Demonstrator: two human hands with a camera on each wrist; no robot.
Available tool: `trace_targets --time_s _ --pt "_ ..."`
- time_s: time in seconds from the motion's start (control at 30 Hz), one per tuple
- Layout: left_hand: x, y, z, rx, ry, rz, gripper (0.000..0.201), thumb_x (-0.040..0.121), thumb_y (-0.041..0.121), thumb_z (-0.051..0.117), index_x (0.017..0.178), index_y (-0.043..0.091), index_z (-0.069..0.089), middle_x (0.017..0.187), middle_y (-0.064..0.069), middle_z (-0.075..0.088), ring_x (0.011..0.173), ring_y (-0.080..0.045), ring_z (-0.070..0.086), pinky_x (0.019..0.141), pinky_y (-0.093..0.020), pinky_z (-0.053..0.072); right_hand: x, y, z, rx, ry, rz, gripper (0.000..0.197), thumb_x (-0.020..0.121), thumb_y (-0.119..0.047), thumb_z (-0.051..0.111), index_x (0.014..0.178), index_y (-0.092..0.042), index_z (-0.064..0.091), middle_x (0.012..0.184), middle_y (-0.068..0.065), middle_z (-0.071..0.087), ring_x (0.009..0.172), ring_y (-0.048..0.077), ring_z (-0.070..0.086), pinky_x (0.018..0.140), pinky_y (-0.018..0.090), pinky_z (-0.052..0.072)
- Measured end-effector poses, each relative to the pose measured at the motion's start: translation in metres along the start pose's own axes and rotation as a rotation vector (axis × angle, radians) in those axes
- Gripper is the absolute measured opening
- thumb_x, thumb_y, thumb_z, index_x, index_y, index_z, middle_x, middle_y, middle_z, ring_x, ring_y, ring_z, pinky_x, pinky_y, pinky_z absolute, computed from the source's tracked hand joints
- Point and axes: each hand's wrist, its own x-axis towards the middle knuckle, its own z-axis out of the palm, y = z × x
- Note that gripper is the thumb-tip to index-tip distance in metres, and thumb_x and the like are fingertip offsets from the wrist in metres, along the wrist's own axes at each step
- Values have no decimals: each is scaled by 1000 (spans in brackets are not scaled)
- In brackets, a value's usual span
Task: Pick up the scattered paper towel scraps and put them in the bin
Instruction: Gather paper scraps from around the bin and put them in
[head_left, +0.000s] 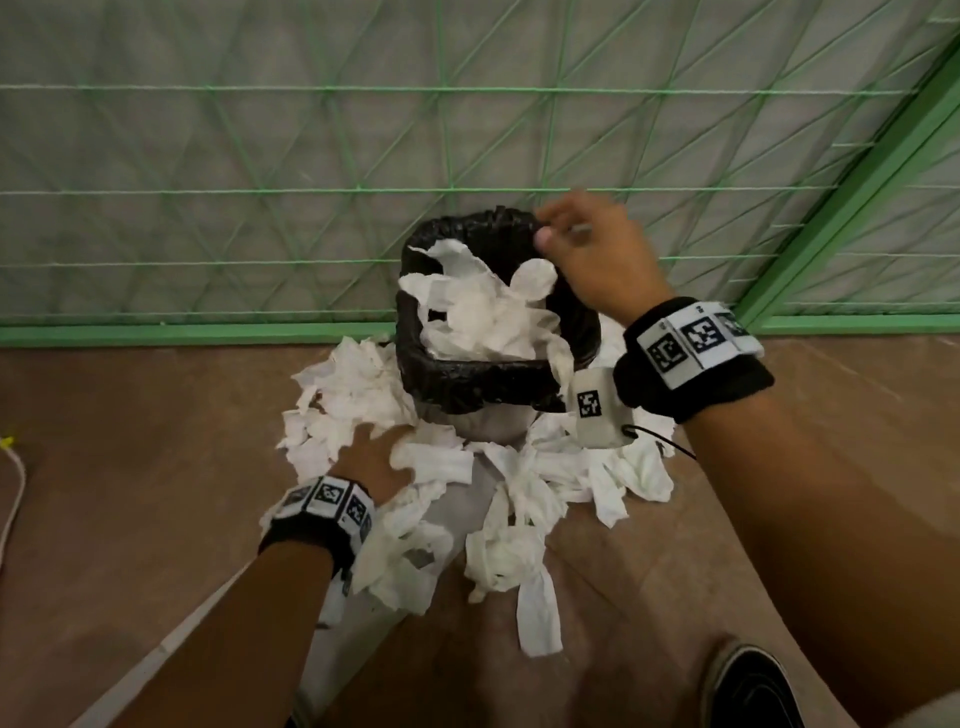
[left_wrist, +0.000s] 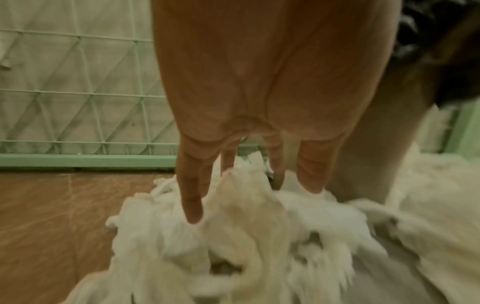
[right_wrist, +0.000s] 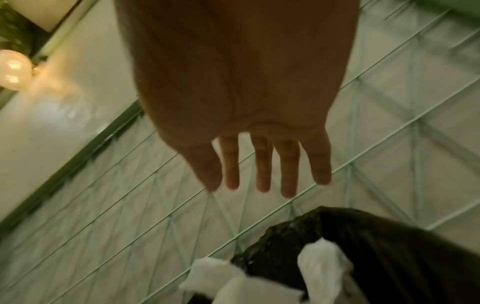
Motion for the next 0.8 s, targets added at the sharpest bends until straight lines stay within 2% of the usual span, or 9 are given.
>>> trace_targets --time_s 0.1,0.17,0.27,0.33,0.4,0.43,0.57,0.67,0.8 --pt "-3 3 22 46 -13 59 52 86 32 62 135 22 48 141 -13 39 130 -31 44 110 -34 34 8 44 -16 62 304 190 16 87 -17 55 97 -11 66 89 1 66 83 14 59 79 27 49" --pt "-5 10 23 41 78 69 34 88 20 60 120 9 57 129 -15 50 123 -30 49 105 -33 37 3 89 -15 -72 280 383 20 86 -20 54 93 -6 65 95 11 71 87 25 63 81 33 49" --pt "-5 17 11 -3 193 61 21 84 1 54 102 0 63 114 -21 60 108 -35 58 95 -38 46 -33 153 6 -306 -208 645 27 87 -21 53 106 -3 62 111 24 66 86 30 61 79 37 50" --pt "-4 18 -1 -71 227 57 26 79 -7 50 99 -1 65 106 -23 64 102 -36 61 89 -36 49 -72 179 30 -283 -471 769 49 83 -32 66 128 -21 50 129 22 53 93 30 59 75 35 49" --pt "-3 16 -13 -148 234 54 33 79 -9 46 103 5 66 101 -18 69 99 -33 63 88 -33 50 -109 189 59 -293 -616 740 75 75 -42 74 138 -37 35 141 18 29 112 38 55 81 38 51" --pt "-3 16 -19 -160 228 64 36 81 -9 44 105 8 66 99 -15 71 98 -32 64 89 -33 51 -123 190 72 -351 -643 661 75 76 -41 73 140 -36 34 140 17 24 116 40 52 89 39 50" --pt "-7 21 -45 -157 251 137 26 90 3 44 93 18 66 94 -9 73 92 -30 65 86 -36 53 -136 189 89 -520 -476 509 40 87 -16 49 127 -19 55 127 14 38 102 39 60 95 42 50" --pt "-12 24 -68 -156 314 174 28 93 13 41 73 27 55 79 -4 72 83 -29 65 80 -37 53 -118 186 73 -559 -465 504 29 85 -30 49 109 -23 63 121 10 41 102 39 58 95 49 47" --pt "-21 33 -96 -284 404 147 22 96 11 35 79 19 46 75 -9 53 72 -28 51 63 -34 40 -85 174 33 -426 -320 466 24 86 -24 60 96 -4 70 109 19 64 99 35 62 84 33 48"
